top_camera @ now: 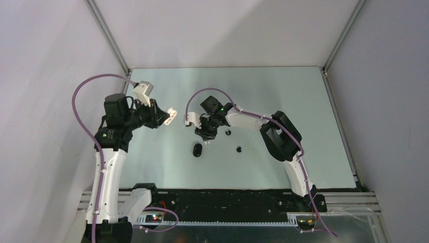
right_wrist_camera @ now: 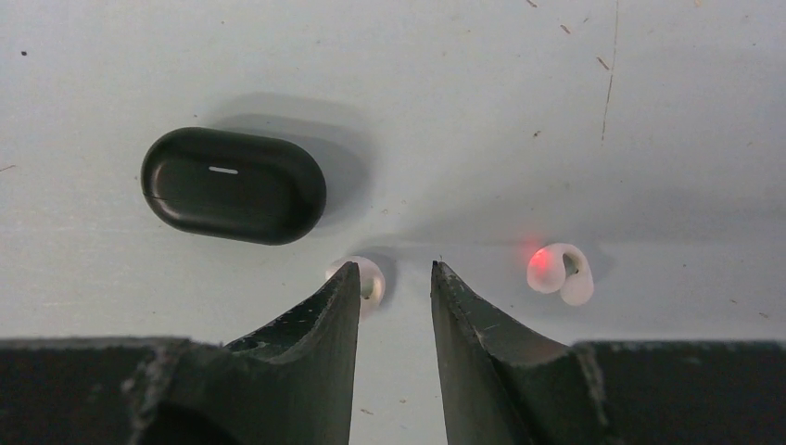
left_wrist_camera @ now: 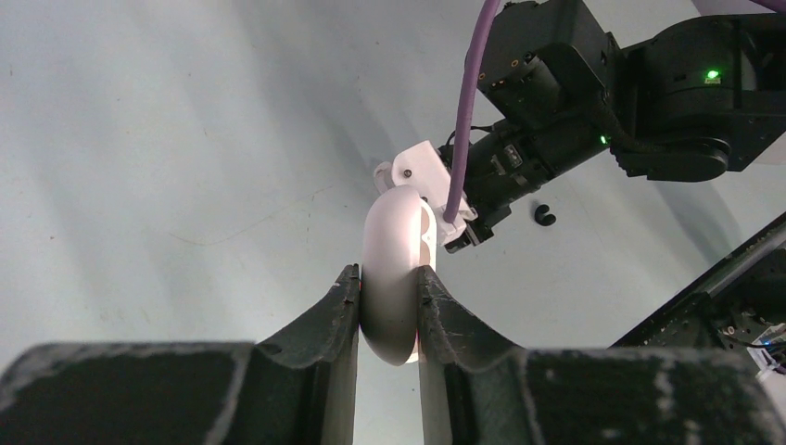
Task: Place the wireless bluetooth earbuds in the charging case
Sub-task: Pick up the right earbud from the center of the board.
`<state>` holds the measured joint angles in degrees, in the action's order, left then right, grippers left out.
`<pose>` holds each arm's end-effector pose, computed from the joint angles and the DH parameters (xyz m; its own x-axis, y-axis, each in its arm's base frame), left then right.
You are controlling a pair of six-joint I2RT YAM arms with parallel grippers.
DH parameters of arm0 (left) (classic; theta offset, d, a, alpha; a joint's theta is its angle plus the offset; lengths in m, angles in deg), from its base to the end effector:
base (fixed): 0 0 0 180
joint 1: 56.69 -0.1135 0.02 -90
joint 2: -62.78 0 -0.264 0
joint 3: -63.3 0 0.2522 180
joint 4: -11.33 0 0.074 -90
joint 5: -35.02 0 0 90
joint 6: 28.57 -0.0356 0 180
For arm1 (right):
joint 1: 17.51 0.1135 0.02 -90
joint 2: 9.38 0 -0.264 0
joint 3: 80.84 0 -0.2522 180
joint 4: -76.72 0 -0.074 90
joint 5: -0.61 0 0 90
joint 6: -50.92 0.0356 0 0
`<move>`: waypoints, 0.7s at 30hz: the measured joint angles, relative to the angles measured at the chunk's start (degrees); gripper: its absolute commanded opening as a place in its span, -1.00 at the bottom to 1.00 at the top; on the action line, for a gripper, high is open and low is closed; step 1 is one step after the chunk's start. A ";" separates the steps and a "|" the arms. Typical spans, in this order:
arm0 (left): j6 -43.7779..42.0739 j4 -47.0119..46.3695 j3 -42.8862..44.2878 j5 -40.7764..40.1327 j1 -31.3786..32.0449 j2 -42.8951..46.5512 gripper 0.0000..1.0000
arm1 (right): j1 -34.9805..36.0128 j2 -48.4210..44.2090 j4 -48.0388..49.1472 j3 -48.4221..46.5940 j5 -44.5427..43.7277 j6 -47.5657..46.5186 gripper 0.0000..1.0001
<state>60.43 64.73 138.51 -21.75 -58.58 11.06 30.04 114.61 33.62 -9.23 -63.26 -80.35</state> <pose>0.1783 -0.0136 0.3695 -0.4905 -0.0016 -0.8714 0.4558 0.8518 -0.2581 0.3027 0.3541 0.1740 0.1054 -0.7622 -0.6387 -0.9944 -0.0873 -0.0598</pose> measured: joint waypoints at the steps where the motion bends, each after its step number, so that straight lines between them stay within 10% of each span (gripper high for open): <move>1: 0.00 0.00 0.00 0.00 0.00 0.00 -1.00 | -0.04 0.04 0.00 0.00 -0.20 -0.35 -0.25; 21: 0.04 -0.04 0.00 0.15 0.00 0.00 -1.00 | -0.28 -0.59 -0.61 2.25 0.92 -3.89 -0.34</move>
<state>60.48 64.69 138.51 -21.60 -58.58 11.06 29.76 114.02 33.01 -6.98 -62.34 -84.24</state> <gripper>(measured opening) 0.272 0.338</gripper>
